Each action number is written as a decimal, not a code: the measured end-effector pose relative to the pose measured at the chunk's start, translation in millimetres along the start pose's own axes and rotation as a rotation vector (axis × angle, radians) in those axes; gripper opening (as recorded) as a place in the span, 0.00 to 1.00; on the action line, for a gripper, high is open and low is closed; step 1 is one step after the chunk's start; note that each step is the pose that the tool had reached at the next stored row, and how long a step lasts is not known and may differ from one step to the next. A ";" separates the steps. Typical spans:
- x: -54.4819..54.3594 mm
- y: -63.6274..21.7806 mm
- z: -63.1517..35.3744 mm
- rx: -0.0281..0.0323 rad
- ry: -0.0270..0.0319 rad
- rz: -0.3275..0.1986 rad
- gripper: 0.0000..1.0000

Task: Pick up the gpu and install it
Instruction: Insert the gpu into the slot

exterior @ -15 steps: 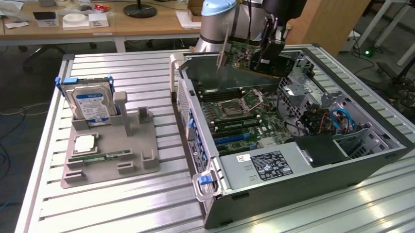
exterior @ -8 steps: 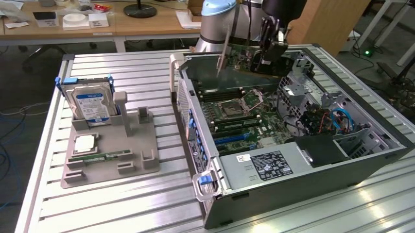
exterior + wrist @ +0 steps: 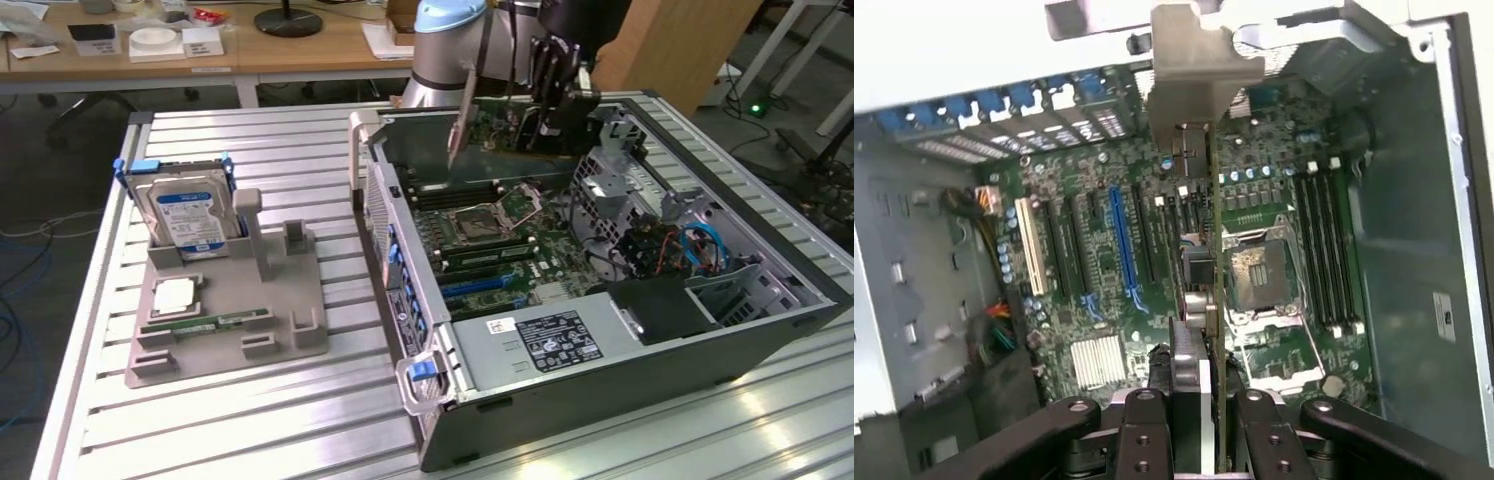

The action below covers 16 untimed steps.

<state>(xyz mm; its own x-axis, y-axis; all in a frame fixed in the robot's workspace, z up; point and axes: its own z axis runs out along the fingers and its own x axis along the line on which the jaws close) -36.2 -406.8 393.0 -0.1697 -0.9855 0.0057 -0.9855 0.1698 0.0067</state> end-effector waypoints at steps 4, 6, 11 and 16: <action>0.0 -0.1 0.4 0.0526 -0.0086 -0.028 0.29; 0.0 -0.2 1.6 0.0631 -0.0150 -0.028 0.29; 1.1 -0.3 5.2 0.0561 -0.0586 -0.027 0.29; 4.8 -0.9 12.5 0.0551 -0.0623 -0.044 0.29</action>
<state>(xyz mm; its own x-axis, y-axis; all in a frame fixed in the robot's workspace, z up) -36.3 -411.8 380.6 -0.1245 -0.9907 -0.0556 -0.9906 0.1273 -0.0495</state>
